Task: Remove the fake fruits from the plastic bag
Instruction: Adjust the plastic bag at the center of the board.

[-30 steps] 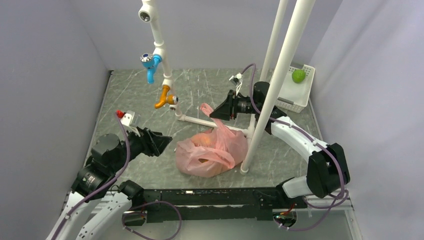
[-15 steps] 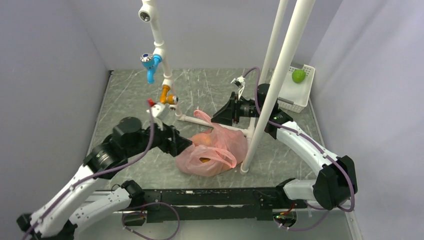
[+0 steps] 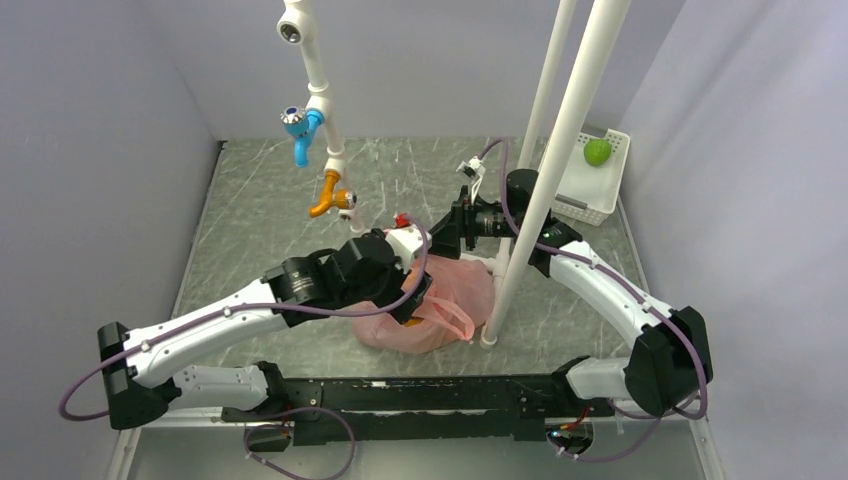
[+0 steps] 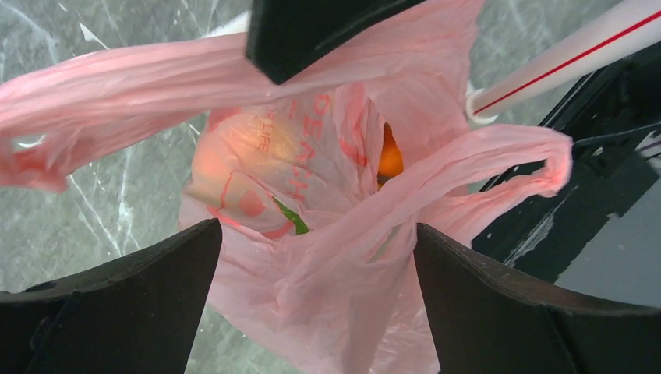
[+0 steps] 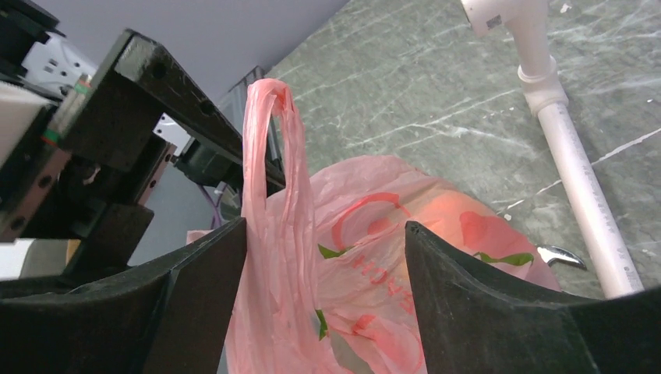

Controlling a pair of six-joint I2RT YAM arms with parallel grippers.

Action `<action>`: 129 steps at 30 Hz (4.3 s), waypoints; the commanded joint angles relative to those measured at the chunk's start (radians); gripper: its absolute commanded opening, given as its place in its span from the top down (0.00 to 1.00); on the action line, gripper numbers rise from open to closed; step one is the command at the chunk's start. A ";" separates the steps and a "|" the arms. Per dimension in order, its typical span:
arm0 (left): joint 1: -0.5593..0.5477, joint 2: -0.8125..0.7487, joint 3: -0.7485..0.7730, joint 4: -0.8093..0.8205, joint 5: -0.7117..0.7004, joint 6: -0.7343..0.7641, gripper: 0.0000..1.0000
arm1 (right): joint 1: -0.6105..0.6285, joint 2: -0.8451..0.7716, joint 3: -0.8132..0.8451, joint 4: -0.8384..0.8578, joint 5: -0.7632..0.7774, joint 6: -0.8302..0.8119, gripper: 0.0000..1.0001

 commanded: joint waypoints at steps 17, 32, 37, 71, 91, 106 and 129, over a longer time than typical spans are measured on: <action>-0.010 -0.021 -0.063 0.040 0.035 0.004 0.61 | 0.091 0.131 0.086 0.033 -0.020 -0.029 0.49; 0.226 -0.249 -0.058 0.109 -0.218 -0.318 1.00 | -0.070 0.206 0.228 0.243 -0.051 0.202 1.00; 0.240 -0.345 -0.131 0.211 -0.283 -0.391 1.00 | -0.080 0.222 0.318 0.209 -0.033 0.190 1.00; 0.297 -0.489 -0.380 0.372 -0.047 -0.488 1.00 | -0.130 -0.442 0.039 -0.778 0.663 0.080 0.67; 0.322 -0.463 -0.350 0.448 0.017 -0.509 1.00 | -0.103 -0.147 0.337 -0.621 0.295 0.045 0.01; 0.323 -0.520 -0.379 0.284 0.037 -0.533 1.00 | -0.046 -0.048 0.240 -0.201 0.345 0.089 0.56; 0.330 -0.464 -0.318 0.343 -0.062 -0.498 1.00 | -0.182 -0.024 0.194 0.116 0.075 0.200 0.96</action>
